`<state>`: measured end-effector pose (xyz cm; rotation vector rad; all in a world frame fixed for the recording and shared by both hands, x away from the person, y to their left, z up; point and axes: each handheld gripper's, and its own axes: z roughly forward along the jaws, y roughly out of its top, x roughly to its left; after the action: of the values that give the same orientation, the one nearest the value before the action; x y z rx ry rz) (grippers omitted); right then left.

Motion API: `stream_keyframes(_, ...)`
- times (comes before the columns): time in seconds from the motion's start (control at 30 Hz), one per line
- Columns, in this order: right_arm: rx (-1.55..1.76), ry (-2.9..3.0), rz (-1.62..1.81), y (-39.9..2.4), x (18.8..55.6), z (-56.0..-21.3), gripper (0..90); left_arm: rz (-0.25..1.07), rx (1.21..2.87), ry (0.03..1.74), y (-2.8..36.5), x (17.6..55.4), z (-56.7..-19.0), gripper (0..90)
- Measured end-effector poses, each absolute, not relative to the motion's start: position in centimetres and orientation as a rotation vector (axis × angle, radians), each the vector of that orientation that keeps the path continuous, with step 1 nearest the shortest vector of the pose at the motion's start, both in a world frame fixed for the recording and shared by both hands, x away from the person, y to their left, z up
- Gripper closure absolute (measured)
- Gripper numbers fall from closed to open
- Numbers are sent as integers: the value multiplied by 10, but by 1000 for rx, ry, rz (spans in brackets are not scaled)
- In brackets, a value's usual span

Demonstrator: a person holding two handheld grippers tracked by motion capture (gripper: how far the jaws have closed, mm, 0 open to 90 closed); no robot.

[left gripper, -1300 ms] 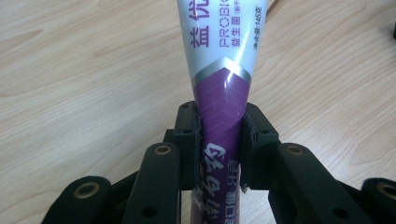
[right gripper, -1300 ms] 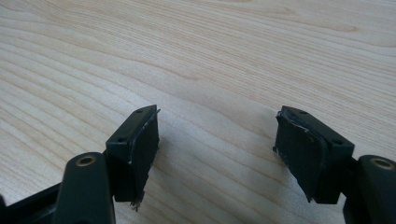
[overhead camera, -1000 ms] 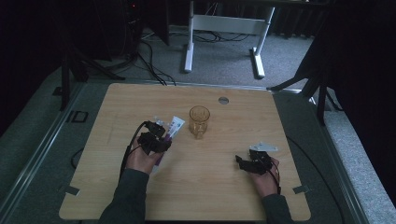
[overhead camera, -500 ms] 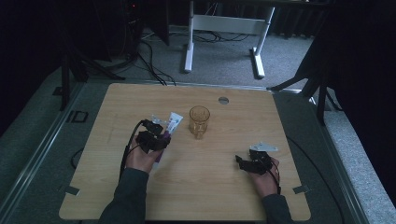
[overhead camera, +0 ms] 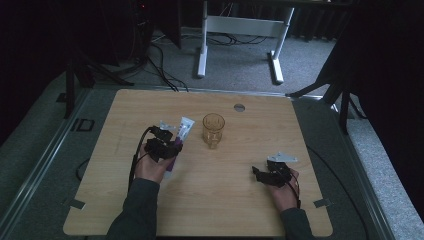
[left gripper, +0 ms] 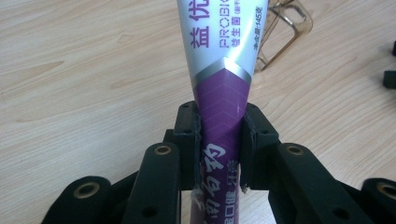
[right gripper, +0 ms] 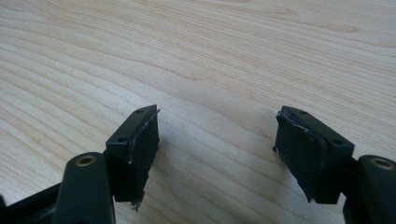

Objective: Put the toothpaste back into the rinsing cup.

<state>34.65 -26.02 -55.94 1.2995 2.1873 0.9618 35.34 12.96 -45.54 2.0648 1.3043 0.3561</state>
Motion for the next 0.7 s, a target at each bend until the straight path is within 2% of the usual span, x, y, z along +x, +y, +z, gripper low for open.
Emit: stream_keyframes(0.7, 1300, 2187, 962, -260, 346, -559, 300, 373, 2001, 1269, 133, 358, -454, 718)
